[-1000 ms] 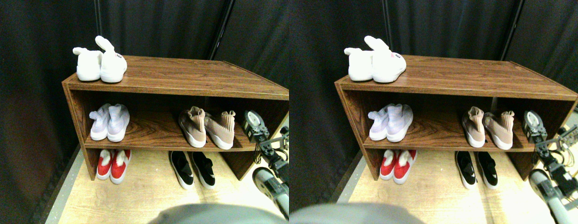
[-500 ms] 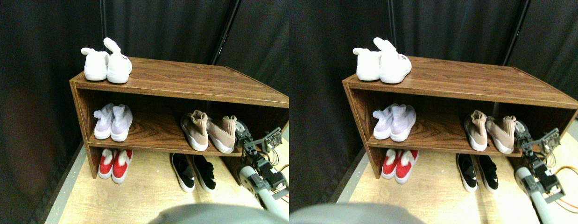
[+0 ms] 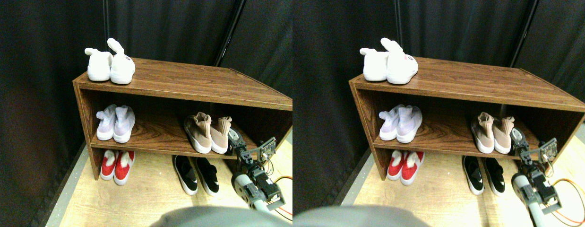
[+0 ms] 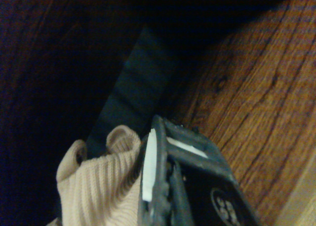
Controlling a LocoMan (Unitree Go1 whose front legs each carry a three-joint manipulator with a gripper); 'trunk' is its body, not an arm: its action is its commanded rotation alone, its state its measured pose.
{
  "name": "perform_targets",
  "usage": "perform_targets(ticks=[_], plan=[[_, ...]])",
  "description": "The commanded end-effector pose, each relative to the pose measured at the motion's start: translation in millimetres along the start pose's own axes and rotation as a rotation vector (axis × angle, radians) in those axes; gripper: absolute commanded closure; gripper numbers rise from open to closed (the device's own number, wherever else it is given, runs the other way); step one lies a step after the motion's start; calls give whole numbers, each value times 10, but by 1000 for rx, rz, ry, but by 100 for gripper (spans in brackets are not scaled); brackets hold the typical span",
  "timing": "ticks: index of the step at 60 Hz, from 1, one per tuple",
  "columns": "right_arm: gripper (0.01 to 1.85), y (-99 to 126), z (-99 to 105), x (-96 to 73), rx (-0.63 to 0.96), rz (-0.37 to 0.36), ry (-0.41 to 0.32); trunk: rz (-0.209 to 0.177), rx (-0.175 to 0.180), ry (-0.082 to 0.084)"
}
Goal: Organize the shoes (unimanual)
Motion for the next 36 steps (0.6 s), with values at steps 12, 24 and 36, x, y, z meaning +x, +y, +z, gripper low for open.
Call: perform_targets(ticks=[12, 24, 36], plan=[[180, 89, -10, -29, 7, 45, -32, 11, -5, 9], [180, 79, 129, 18, -98, 64, -110, -1, 8, 5], [180, 116, 288, 61, -102, 100, -117, -22, 20, 3]])
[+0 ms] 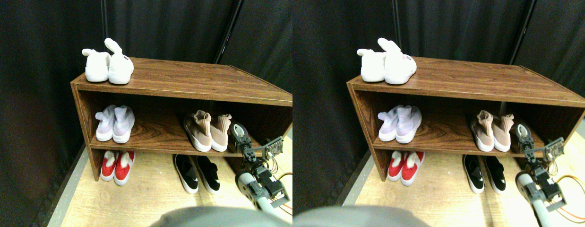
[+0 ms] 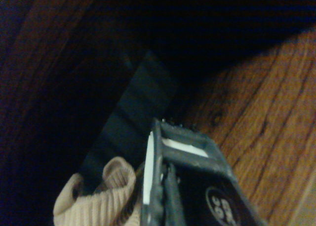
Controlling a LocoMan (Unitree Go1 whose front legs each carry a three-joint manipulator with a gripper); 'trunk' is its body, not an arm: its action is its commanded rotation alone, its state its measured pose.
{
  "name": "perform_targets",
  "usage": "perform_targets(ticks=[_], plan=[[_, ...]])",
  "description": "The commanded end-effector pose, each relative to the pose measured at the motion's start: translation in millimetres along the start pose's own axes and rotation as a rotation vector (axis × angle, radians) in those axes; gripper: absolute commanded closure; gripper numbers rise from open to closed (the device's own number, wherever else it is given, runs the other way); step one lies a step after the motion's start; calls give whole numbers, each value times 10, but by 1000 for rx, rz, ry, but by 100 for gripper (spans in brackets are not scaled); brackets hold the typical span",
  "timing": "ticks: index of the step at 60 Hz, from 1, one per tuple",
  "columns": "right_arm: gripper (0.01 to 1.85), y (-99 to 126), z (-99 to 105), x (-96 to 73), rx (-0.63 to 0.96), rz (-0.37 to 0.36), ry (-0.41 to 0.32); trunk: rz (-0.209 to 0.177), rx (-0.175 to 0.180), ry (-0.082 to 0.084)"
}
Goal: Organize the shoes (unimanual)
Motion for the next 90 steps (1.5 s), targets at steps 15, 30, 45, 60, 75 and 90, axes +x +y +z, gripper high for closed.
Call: perform_targets(ticks=[15, 30, 45, 60, 75, 90], plan=[[180, 206, 230, -145, 37, 148, 75, -23, 2, 1], [180, 278, 376, -524, 95, 192, 131, -20, -1, 10], [180, 224, 512, -856, 189, 245, 210, -21, -2, 33], [180, 51, 491, -1080, 246, 212, 294, -15, -5, 51], [180, -261, 310, -1091, 260, 154, 306, -6, -6, 68], [180, -616, 92, -974, 317, 19, 312, 2, -12, 84]])
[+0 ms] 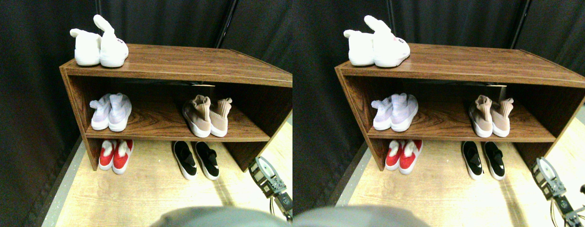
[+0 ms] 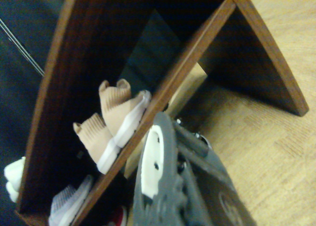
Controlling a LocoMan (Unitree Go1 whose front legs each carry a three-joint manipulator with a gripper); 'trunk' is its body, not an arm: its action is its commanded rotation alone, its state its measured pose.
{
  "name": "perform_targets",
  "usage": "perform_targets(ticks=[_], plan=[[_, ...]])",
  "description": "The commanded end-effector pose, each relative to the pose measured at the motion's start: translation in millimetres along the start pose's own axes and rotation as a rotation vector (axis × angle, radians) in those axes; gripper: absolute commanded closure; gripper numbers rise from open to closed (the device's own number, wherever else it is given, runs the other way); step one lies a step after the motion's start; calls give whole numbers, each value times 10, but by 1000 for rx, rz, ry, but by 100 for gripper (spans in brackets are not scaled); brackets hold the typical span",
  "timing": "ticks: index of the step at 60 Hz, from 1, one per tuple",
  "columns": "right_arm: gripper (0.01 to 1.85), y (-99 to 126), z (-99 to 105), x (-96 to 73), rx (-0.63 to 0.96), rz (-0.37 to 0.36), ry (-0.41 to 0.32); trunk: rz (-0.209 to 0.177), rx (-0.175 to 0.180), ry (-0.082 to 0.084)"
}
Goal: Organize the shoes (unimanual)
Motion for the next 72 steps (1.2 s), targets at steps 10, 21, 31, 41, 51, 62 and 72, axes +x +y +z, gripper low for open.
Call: perform_targets(ticks=[10, 21, 31, 41, 51, 62, 72], plan=[[180, -299, 3, 188, 32, -69, -57, 16, -33, 25], [180, -495, 14, 355, -9, -135, -124, 18, -38, 21], [180, -591, 18, 520, -31, -171, -120, 23, -41, 21], [180, -635, 48, 656, -59, -183, -103, 32, -48, 18], [180, -704, 78, 824, -78, -202, -104, 39, -53, 16], [180, -784, 83, 936, -123, -209, -100, 47, -59, 13], [180, -926, 111, 1001, -71, -237, -144, 56, -57, 16]])
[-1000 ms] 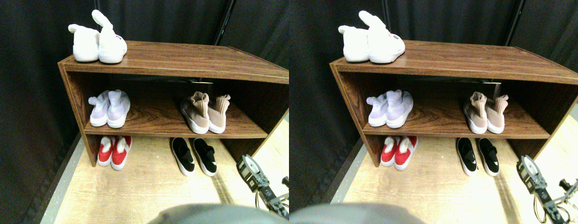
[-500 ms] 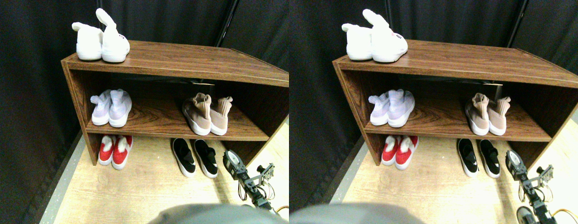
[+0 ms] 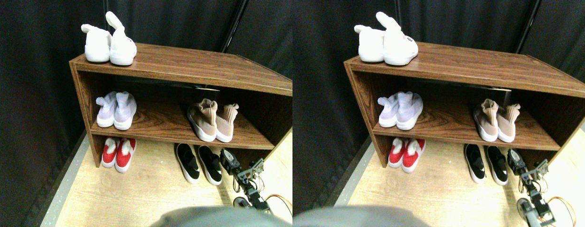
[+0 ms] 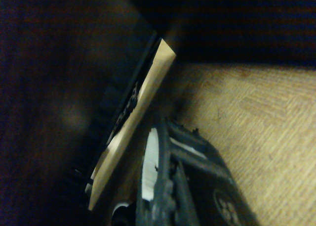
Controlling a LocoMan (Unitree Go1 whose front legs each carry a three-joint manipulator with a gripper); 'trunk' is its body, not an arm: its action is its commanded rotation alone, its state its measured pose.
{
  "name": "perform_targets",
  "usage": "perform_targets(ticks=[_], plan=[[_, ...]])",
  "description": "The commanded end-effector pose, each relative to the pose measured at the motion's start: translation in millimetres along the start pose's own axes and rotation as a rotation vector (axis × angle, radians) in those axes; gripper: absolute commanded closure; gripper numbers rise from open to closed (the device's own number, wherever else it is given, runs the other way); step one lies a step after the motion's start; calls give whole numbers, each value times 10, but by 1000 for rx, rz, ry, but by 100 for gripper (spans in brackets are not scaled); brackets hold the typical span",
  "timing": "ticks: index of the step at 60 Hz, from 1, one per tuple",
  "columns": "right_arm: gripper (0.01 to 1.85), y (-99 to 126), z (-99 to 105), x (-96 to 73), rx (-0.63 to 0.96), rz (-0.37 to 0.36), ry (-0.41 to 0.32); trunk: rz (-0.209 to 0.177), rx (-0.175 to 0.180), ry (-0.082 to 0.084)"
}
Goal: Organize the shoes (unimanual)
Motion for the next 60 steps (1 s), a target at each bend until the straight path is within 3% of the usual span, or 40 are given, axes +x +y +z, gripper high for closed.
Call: perform_targets(ticks=[1, 8, 19, 28, 38, 50, 60], plan=[[180, -37, 25, 44, 15, 15, -36, 20, -19, 16], [180, -137, 46, 91, 70, -38, -64, 21, -19, 19], [180, -182, -28, 90, 69, -70, -44, 24, -21, 23], [180, -188, -111, 98, 102, -63, 11, 28, -25, 24], [180, -174, -187, 105, 101, -52, 18, 33, -29, 25], [180, -165, -235, 107, 98, -43, 20, 35, -30, 29], [180, -153, -265, 79, 128, -53, -22, 33, -28, 28]])
